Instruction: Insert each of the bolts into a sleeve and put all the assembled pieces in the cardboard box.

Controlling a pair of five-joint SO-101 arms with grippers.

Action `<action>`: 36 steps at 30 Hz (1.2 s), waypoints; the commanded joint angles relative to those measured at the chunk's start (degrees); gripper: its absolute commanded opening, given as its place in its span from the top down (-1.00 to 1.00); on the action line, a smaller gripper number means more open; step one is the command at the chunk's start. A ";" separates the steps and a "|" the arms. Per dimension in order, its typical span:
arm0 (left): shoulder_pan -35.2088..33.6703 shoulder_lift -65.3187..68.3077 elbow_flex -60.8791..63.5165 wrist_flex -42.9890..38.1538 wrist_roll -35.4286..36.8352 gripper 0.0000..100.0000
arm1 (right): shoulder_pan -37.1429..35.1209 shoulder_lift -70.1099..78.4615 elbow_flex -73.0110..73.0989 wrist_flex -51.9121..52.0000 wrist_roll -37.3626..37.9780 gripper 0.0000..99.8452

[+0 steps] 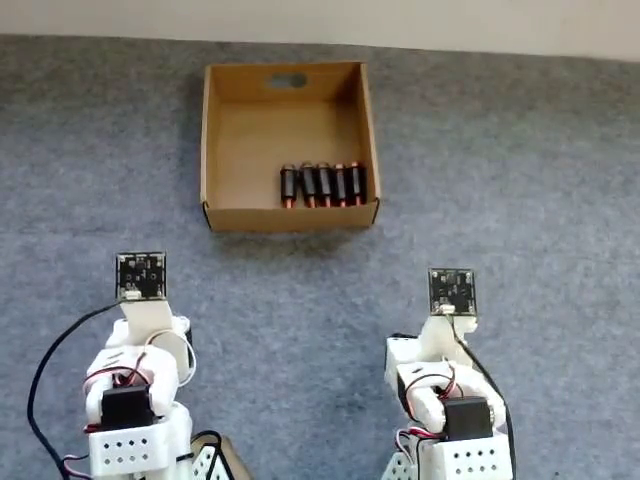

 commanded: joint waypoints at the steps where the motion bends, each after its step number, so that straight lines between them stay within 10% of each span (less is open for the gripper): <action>1: 1.10 -0.75 0.92 0.35 7.65 0.98 | 0.57 -0.57 8.04 0.48 0.35 0.99; 15: 13.14 -0.57 0.92 4.13 10.02 0.98 | 0.66 -0.75 8.04 0.66 0.26 0.99; 36: 11.82 -1.01 0.92 10.29 3.69 0.98 | 8.48 -1.98 8.04 0.92 0.44 0.99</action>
